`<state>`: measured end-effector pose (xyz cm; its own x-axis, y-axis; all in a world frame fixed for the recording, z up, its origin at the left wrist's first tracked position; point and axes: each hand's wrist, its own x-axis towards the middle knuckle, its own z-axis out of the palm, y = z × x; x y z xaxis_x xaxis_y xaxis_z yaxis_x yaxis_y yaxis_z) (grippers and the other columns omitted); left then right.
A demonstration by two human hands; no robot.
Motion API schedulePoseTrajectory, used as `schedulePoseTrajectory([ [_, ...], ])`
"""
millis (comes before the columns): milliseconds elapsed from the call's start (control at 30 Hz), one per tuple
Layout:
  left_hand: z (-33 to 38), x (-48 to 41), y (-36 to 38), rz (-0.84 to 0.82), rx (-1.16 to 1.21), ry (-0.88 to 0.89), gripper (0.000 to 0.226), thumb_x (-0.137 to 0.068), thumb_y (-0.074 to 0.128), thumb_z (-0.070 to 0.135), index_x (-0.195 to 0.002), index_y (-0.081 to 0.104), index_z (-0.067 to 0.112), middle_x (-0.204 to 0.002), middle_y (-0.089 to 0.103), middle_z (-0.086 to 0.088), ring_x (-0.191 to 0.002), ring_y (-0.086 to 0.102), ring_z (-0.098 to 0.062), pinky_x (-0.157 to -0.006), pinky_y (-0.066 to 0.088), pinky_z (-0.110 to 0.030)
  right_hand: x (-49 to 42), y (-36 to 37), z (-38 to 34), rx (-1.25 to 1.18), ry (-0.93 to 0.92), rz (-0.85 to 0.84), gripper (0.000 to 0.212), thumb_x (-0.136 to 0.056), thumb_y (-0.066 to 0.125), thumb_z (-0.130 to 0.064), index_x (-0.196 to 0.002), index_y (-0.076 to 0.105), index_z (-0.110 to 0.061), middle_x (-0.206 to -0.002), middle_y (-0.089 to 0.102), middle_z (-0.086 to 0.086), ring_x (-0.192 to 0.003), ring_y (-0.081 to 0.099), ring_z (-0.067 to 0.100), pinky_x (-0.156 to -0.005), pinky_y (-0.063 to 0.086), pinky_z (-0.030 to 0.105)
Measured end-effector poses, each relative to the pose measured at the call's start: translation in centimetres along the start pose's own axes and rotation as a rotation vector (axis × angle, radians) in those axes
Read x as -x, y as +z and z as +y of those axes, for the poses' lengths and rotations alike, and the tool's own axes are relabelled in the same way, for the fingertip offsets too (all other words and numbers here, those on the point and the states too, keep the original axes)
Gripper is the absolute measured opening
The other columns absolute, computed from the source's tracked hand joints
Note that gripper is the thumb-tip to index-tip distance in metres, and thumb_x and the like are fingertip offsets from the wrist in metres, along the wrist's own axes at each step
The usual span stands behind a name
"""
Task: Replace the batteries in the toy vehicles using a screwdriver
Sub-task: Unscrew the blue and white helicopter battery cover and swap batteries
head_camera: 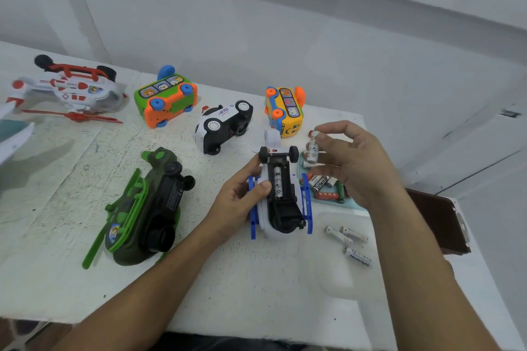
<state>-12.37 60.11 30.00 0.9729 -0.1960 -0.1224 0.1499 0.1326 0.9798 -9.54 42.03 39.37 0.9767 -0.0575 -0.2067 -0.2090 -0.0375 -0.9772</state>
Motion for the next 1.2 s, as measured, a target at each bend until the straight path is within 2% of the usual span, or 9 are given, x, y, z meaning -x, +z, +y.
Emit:
schedulePoseTrajectory([
  [233,-0.4,-0.2,-0.1,-0.002,-0.014,0.008,0.044,-0.097,0.051,0.01,-0.123,0.046,0.045,-0.114,0.063,0.023,-0.096,0.067,0.005,-0.073,0.053,-0.013,2.8,3.0,0.9,0.437,-0.162,0.046,0.008,-0.089,0.068,-0.013,-0.085,0.062,-0.016,-0.073,0.073,0.0,-0.063,0.07,0.012,-0.063,0.059,0.029],
  [333,-0.4,-0.3,0.0,0.008,-0.02,0.006,0.046,-0.097,0.049,0.007,-0.122,0.042,0.046,-0.101,0.067,0.03,-0.091,0.067,0.009,-0.072,0.051,-0.01,3.0,3.7,1.6,0.598,-0.219,0.086,0.008,-0.088,0.068,-0.016,-0.083,0.062,-0.018,-0.074,0.071,-0.005,-0.07,0.069,0.011,-0.072,0.06,0.04],
  [433,-0.2,-0.2,0.2,0.003,-0.051,0.01,0.049,-0.099,0.048,0.008,-0.128,0.03,0.043,-0.108,0.056,0.029,-0.085,0.061,0.02,-0.068,0.047,-0.003,3.2,4.4,1.7,0.697,-0.242,0.098,0.007,-0.089,0.067,-0.017,-0.084,0.063,-0.014,-0.079,0.07,-0.003,-0.076,0.067,0.012,-0.076,0.058,0.037],
  [600,-0.4,-0.3,-0.1,-0.043,-0.106,0.004,0.054,-0.1,0.043,0.001,-0.134,0.024,0.038,-0.11,0.052,0.025,-0.085,0.058,0.024,-0.069,0.044,0.0,3.3,5.0,1.2,0.834,-0.162,0.044,0.005,-0.089,0.066,-0.017,-0.093,0.066,-0.014,-0.091,0.071,0.001,-0.085,0.066,0.017,-0.084,0.055,0.035],
  [767,-0.7,-0.4,-0.5,-0.055,-0.151,0.014,0.062,-0.097,0.045,-0.005,-0.131,0.028,0.044,-0.107,0.058,0.02,-0.089,0.061,0.018,-0.074,0.048,-0.005,2.7,5.5,0.1,0.998,-0.012,-0.07,0.023,-0.094,0.059,-0.015,-0.116,0.065,-0.017,-0.109,0.068,0.006,-0.102,0.063,0.022,-0.096,0.051,0.036],
  [867,-0.9,-0.4,-0.6,-0.035,-0.164,0.023,0.062,-0.097,0.047,-0.004,-0.126,0.032,0.049,-0.107,0.058,0.026,-0.091,0.062,0.015,-0.082,0.052,-0.01,2.5,6.2,0.1,1.105,-0.007,-0.064,0.017,-0.096,0.055,-0.014,-0.111,0.061,-0.018,-0.105,0.066,0.008,-0.099,0.061,0.023,-0.091,0.052,0.036],
  [967,-1.1,-0.3,-0.7,-0.028,-0.158,0.022,0.062,-0.097,0.047,-0.004,-0.13,0.032,0.046,-0.112,0.058,0.024,-0.092,0.064,0.012,-0.078,0.05,-0.008,2.5,6.5,0.4,1.135,-0.092,0.01,0.008,-0.095,0.053,-0.011,-0.1,0.056,-0.016,-0.093,0.065,0.008,-0.09,0.06,0.023,-0.08,0.054,0.038],
  [1067,-1.2,-0.5,-0.5,-0.019,-0.145,0.024,0.06,-0.097,0.047,-0.005,-0.13,0.032,0.043,-0.111,0.061,0.02,-0.09,0.065,0.01,-0.074,0.049,-0.007,2.4,6.5,0.3,1.17,-0.066,-0.009,0.01,-0.096,0.053,-0.013,-0.103,0.059,-0.014,-0.099,0.066,0.007,-0.095,0.06,0.023,-0.084,0.052,0.034],
  [1200,-1.2,-0.6,-0.5,-0.026,-0.136,0.032,0.061,-0.096,0.047,-0.006,-0.13,0.036,0.043,-0.111,0.064,0.018,-0.094,0.066,0.006,-0.077,0.049,-0.009,2.6,5.9,0.9,1.025,-0.122,0.075,0.01,-0.088,0.063,-0.012,-0.091,0.055,-0.017,-0.088,0.066,0.003,-0.086,0.063,0.018,-0.073,0.054,0.031],
])
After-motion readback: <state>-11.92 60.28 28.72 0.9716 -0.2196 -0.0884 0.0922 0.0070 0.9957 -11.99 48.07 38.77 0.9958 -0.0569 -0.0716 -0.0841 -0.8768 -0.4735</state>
